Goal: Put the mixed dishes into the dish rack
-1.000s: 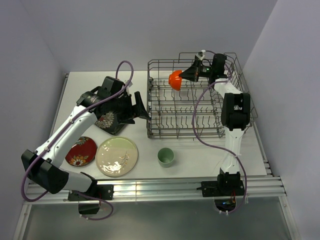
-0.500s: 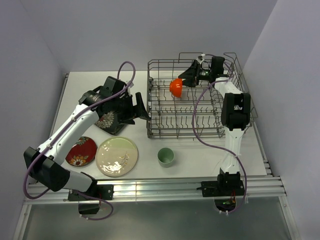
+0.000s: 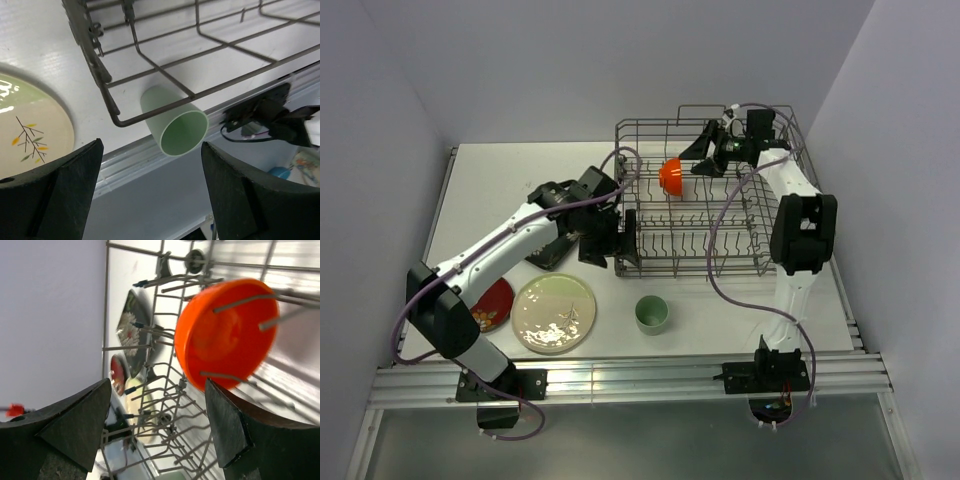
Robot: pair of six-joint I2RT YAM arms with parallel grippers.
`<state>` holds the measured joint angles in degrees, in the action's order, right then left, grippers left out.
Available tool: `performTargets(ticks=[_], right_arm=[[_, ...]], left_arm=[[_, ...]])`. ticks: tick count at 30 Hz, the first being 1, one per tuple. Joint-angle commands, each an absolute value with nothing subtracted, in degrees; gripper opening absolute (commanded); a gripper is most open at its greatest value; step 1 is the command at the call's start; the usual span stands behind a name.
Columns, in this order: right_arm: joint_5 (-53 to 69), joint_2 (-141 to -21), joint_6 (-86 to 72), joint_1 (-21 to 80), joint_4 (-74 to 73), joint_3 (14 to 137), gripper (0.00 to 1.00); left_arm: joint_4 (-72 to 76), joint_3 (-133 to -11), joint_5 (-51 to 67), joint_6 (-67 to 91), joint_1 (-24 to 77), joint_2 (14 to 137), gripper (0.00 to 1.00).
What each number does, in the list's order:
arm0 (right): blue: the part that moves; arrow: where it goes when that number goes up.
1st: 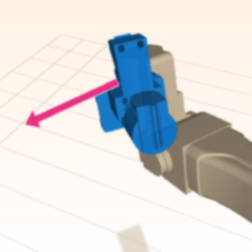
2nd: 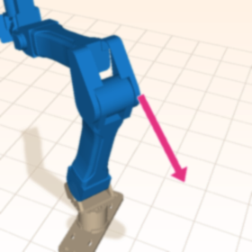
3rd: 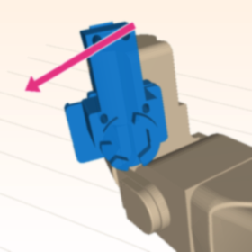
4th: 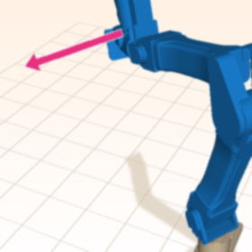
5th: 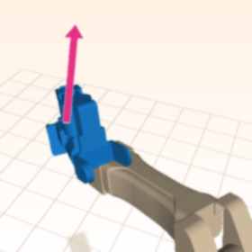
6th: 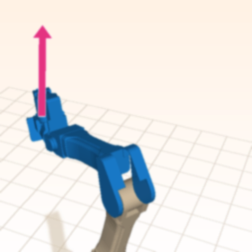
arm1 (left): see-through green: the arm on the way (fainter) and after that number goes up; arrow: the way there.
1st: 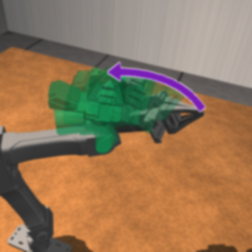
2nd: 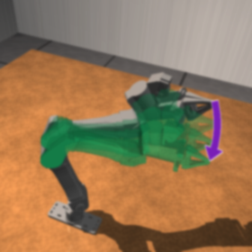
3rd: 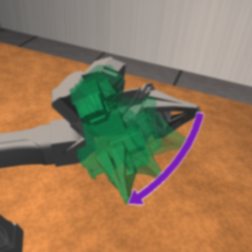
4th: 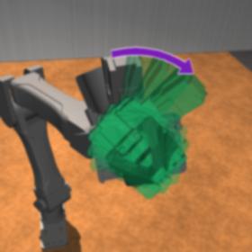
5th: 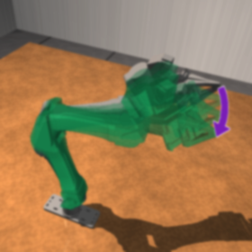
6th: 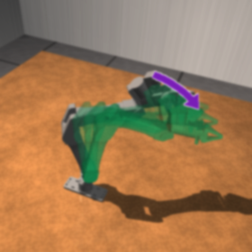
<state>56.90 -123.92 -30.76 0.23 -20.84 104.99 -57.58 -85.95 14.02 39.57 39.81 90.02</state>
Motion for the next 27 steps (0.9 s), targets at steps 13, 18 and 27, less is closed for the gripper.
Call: performTargets(ticks=[13,18,27], right_arm=[[27.1,-90.3,-28.4,1.6,-34.3,86.0,0.84],[27.0,-78.4,-30.1,4.0,-35.8,80.5,0.84],[23.5,-64.9,-28.7,7.1,-41.7,78.3,0.84]], left_arm=[[-57.8,-80.6,7.8,44.4,53.1,89.2,0.82],[-54.9,-78.5,7.9,45.8,54.8,89.9,0.82],[-54.1,-78.7,6.4,46.7,57.2,95.1,0.78]])
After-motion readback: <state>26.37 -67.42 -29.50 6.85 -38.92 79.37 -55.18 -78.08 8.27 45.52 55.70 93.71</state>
